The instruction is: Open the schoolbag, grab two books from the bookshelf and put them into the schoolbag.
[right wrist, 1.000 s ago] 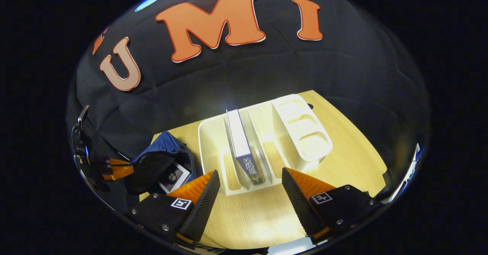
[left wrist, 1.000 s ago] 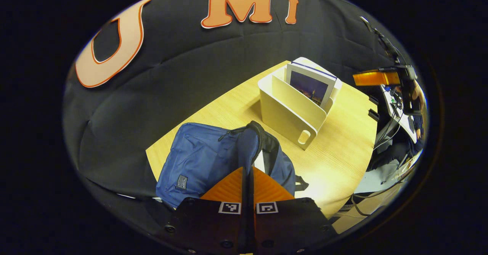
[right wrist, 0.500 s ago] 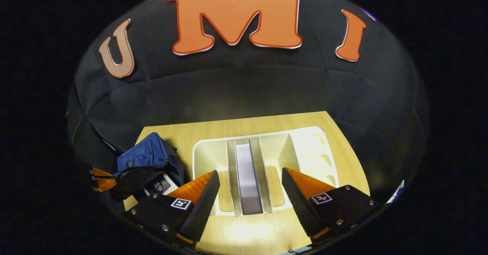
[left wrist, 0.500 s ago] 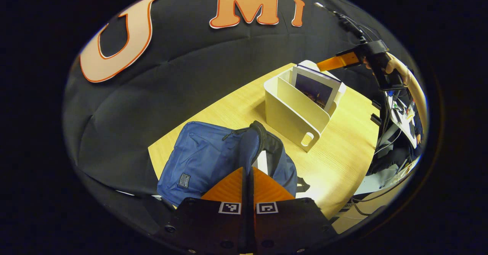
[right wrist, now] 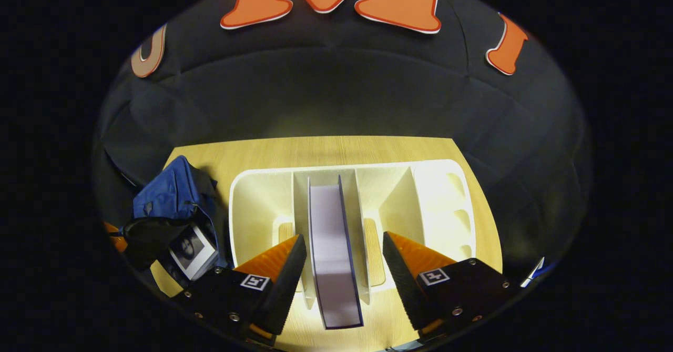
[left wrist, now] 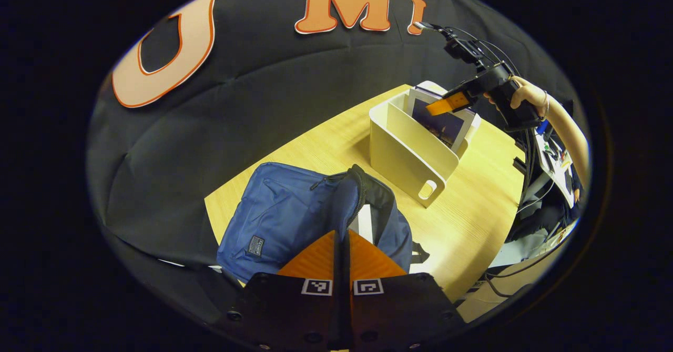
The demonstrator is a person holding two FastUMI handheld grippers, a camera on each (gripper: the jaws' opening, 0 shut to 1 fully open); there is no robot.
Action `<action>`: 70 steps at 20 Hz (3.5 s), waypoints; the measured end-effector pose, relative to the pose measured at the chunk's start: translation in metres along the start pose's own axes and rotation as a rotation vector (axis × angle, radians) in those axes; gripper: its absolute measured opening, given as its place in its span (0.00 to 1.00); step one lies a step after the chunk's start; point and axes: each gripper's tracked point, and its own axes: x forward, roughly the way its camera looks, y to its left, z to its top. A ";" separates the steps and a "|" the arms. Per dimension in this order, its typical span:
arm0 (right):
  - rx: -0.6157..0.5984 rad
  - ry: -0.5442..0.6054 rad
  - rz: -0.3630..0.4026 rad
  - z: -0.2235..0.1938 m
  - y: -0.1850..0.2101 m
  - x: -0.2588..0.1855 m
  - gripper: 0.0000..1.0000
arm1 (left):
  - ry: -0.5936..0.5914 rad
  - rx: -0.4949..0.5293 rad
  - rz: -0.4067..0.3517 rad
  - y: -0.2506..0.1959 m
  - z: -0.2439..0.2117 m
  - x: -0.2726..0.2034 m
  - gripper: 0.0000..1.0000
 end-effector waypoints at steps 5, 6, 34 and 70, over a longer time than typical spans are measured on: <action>0.037 0.128 0.043 -0.011 0.008 0.004 0.39 | 0.005 0.006 -0.007 -0.001 0.001 0.002 0.01; 0.031 0.136 0.045 -0.010 0.009 0.003 0.47 | 0.004 0.006 -0.008 -0.001 0.001 0.003 0.01; 0.164 -0.004 0.389 -0.096 0.071 -0.214 0.34 | -0.008 0.043 -0.019 -0.013 -0.003 -0.007 0.09; 0.756 0.118 0.577 -0.123 0.342 -0.027 0.48 | -0.033 0.035 -0.046 -0.021 0.021 -0.018 0.01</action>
